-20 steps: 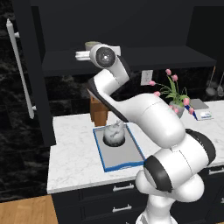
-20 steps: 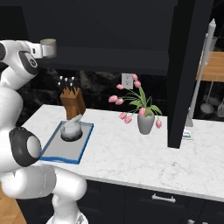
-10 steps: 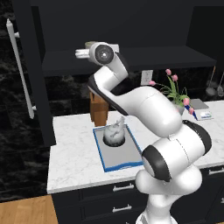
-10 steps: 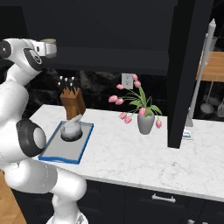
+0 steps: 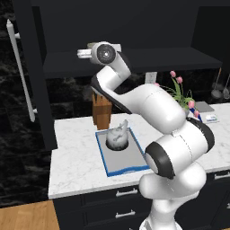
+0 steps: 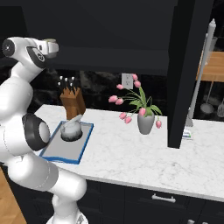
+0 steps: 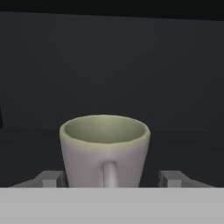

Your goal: Pick the kettle from the counter and place it on the tray. Then pick the mug from the cabinet and place it on the tray. Then close the cabinet doors.

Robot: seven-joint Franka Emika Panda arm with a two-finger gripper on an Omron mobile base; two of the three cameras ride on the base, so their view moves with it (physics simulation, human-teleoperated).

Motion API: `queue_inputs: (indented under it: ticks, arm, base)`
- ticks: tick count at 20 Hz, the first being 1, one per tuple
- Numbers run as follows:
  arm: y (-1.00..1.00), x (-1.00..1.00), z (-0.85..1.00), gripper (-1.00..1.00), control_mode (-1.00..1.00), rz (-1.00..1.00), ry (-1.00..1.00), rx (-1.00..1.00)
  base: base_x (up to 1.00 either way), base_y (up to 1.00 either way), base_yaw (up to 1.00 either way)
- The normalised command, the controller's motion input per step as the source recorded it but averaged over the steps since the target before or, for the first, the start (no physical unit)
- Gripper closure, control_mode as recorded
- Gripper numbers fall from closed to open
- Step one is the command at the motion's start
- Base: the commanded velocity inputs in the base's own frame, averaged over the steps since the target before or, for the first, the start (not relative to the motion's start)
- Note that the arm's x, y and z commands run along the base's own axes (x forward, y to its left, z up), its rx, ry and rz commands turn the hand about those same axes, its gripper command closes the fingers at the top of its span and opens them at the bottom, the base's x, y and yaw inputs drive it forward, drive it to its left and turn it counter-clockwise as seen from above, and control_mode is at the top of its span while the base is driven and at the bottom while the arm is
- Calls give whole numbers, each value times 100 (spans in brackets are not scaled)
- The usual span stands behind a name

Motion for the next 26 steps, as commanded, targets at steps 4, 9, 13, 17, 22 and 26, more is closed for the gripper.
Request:
queue_inputs:
  ticks: [4,9,13,17,22,26]
  arm:
    - [0,1,0,100,-100,0,0,0]
    - [1,0,-2,100,-100,0,0,0]
    - [2,0,-2,100,-100,0,0,0]
    - [0,0,-1,100,-100,0,0,0]
    - [0,0,-2,100,-100,0,0,0]
    - [0,-24,1,100,-100,5,-6,0]
  base:
    - [0,0,0]
    - [0,0,0]
    - [0,0,0]
    - [0,0,0]
    - [0,0,0]
    - [0,0,0]
